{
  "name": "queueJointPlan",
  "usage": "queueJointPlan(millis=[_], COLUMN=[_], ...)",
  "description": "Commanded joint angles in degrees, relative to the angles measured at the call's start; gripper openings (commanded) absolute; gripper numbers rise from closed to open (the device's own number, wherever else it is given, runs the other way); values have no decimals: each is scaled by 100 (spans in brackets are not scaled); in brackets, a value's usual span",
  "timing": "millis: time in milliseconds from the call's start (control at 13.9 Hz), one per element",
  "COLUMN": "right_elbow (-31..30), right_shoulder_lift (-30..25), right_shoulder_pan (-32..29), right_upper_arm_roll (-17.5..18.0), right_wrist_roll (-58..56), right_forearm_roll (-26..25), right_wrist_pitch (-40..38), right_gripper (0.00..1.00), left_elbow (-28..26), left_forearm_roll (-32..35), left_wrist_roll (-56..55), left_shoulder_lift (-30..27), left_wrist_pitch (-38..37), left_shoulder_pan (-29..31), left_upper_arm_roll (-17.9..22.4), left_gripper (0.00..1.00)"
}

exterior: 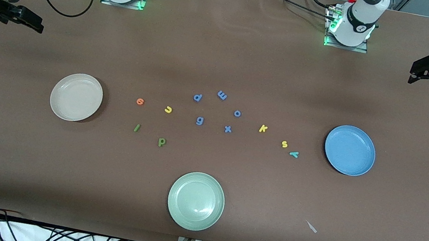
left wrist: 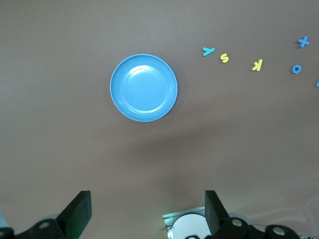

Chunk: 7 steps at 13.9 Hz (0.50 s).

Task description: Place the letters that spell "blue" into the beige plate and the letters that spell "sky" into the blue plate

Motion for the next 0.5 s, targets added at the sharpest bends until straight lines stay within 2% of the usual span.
queueJointPlan(millis=[0,432], right_elbow=[43,51], right_shoulder_lift=[-2,-2], right_shoulder_pan=[-6,-6], right_upper_arm_roll=[-34,-34], right_wrist_roll=[-88,-97], right_forearm_roll=[106,106], right_wrist_pitch=[-53,-53], right_gripper=[100,100], left_elbow=[-697,-601], left_forearm_roll=[140,131], left_wrist_roll=[76,67], left_shoulder_lift=[-532,-445], left_wrist_pitch=[323,323], left_shoulder_pan=[159,168], left_upper_arm_roll=[-23,-23], left_gripper=[100,100])
